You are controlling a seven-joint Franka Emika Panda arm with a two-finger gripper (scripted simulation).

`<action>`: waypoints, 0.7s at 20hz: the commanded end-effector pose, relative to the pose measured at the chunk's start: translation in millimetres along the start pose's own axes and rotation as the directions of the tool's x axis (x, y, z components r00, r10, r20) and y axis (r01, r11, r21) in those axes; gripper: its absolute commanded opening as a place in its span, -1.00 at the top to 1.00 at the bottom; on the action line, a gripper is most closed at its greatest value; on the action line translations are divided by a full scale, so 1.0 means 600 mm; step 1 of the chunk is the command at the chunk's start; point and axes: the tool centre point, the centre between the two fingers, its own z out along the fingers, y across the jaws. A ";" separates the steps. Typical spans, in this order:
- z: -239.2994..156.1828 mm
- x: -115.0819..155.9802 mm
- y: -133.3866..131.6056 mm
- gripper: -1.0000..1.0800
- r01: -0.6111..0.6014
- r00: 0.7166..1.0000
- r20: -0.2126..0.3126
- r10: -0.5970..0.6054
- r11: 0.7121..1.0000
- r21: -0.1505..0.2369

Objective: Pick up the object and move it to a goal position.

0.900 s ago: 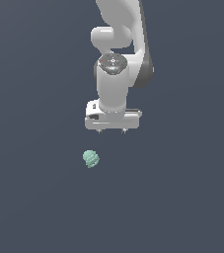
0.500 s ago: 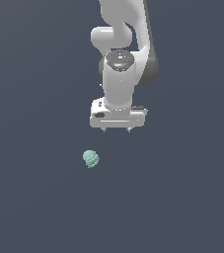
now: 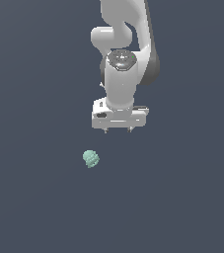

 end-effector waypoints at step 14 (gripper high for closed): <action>0.049 0.036 0.072 -0.92 0.204 0.979 -0.007 -0.204 0.979 -0.008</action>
